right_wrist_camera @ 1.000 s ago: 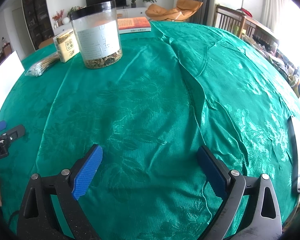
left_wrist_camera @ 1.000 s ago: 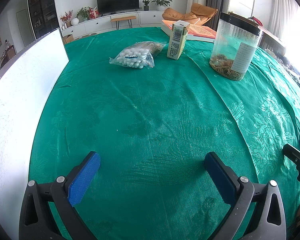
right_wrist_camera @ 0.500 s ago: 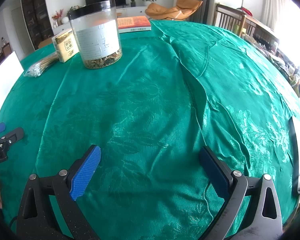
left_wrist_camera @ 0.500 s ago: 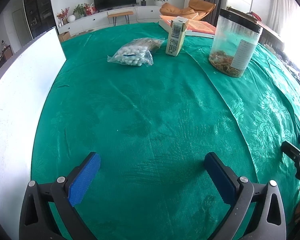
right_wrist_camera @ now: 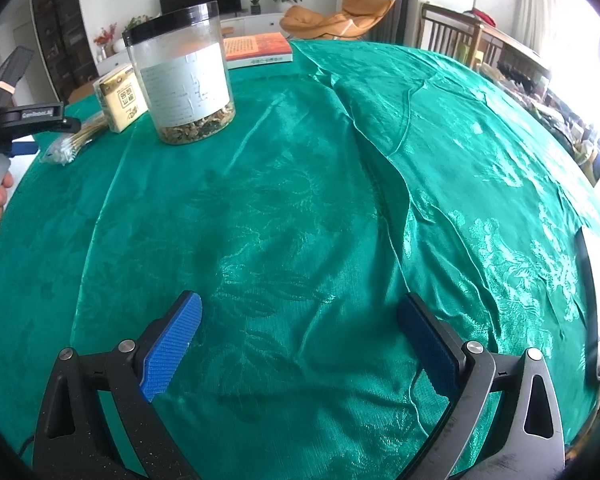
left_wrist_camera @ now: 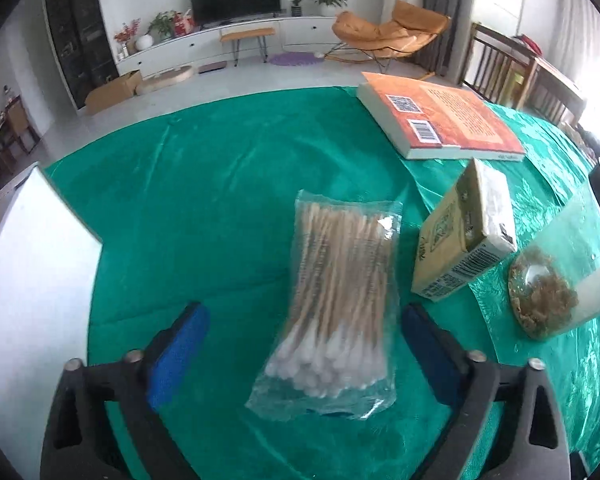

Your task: Organize soft objects

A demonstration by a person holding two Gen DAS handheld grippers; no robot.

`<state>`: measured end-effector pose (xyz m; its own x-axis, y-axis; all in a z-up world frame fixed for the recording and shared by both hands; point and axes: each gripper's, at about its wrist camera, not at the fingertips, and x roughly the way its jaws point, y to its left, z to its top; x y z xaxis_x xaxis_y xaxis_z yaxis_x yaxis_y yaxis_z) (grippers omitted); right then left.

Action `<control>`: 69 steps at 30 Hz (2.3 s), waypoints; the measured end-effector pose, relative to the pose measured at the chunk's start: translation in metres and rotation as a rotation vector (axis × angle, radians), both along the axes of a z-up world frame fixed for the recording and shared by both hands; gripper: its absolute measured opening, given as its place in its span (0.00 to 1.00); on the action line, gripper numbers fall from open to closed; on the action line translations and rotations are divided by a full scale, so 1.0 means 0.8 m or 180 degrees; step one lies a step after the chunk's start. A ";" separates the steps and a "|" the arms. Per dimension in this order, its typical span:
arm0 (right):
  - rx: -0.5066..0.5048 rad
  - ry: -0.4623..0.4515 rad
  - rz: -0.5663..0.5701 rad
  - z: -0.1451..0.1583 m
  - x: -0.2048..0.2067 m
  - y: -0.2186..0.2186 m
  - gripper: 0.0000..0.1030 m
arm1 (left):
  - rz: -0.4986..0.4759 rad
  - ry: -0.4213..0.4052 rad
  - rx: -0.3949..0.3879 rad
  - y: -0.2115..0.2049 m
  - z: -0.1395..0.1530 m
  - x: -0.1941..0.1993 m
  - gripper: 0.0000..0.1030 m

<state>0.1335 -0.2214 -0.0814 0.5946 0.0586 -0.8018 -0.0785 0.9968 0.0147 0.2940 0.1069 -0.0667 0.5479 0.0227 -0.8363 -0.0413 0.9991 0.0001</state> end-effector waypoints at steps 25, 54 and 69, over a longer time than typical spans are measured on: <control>0.0002 0.0001 -0.0001 0.000 0.000 0.000 0.97 | -0.0464 -0.0237 0.0379 -0.107 0.061 -0.003 0.92; 0.0502 -0.0094 -0.0492 0.007 0.000 -0.046 0.95 | -0.1093 -0.0569 -0.0246 -0.212 0.103 -0.148 1.00; 0.0301 -0.0059 -0.0470 0.003 0.003 -0.040 0.97 | -0.0263 -0.0136 0.0474 -0.040 0.053 -0.208 1.00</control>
